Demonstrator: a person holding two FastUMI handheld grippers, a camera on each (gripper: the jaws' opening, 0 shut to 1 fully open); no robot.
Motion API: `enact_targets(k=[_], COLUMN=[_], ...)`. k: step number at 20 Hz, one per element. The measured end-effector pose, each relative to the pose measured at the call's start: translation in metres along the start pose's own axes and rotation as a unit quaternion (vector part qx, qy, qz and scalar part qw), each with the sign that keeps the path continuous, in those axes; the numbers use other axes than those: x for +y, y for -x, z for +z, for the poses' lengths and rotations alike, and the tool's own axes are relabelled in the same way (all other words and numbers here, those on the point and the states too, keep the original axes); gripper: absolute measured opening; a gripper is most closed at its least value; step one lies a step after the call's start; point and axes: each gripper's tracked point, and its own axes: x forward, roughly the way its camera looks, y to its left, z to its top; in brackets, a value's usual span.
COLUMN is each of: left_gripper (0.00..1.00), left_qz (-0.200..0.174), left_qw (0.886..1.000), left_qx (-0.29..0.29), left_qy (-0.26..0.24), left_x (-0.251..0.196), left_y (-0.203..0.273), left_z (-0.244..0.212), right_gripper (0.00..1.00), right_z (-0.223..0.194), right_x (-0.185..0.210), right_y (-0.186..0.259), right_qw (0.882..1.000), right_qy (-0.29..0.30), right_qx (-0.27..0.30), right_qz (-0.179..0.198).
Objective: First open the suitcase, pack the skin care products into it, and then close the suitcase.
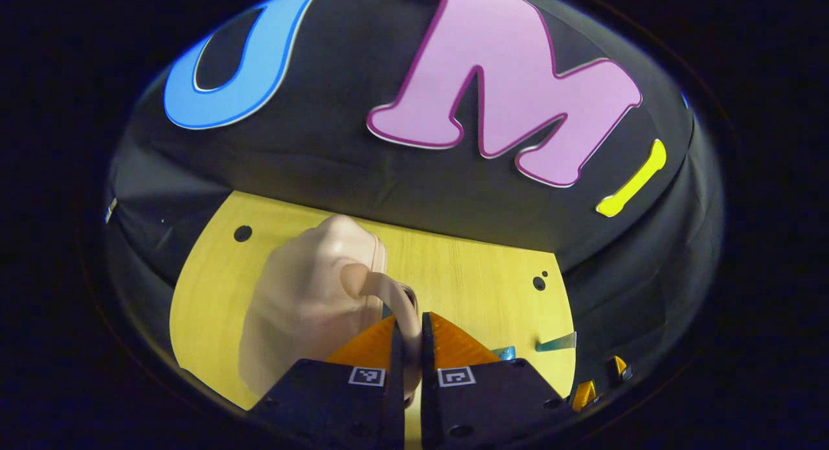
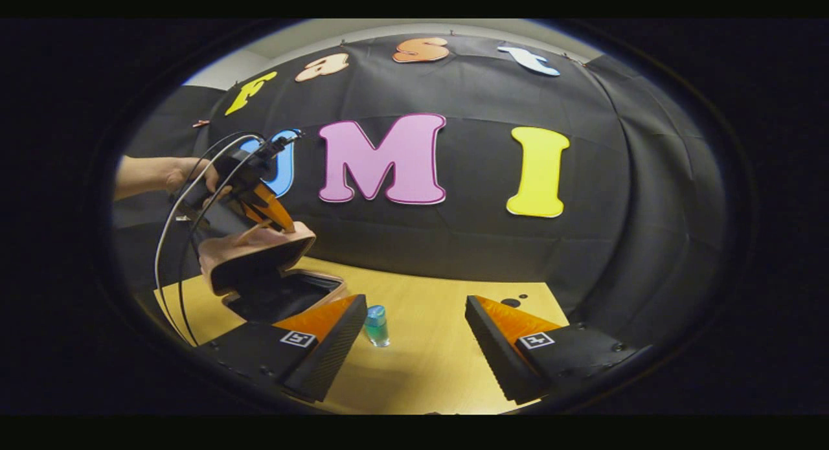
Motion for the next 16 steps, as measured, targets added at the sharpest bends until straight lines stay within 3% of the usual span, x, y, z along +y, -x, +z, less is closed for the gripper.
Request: enact_targets(k=[7, 10, 12, 16], left_gripper=[0.15, 0.19, 0.15, 0.15], left_qz=[0.123, 0.165, 0.186, 0.210], left_qw=[0.990, 0.980, 0.975, 0.972], left_qx=[-0.011, -0.036, -0.048, -0.023], left_qy=[-0.074, -0.105, -0.111, -0.104], left_x=[0.170, 0.244, 0.296, 0.390], left_y=[0.054, 0.054, 0.037, 0.009], left_z=[0.029, 0.039, 0.040, 0.016], right_gripper=[1.00, 0.97, 0.97, 0.97], right_z=[0.007, 0.013, 0.012, 0.007], right_x=[0.030, 0.046, 0.059, 0.085], right_y=[0.001, 0.003, 0.005, 0.008], right_qw=[1.000, 0.999, 0.999, 0.997], right_qy=[0.015, 0.025, 0.028, 0.046], right_qx=[0.005, 0.005, 0.017, 0.032], right_qz=[-0.017, -0.029, -0.035, -0.051])
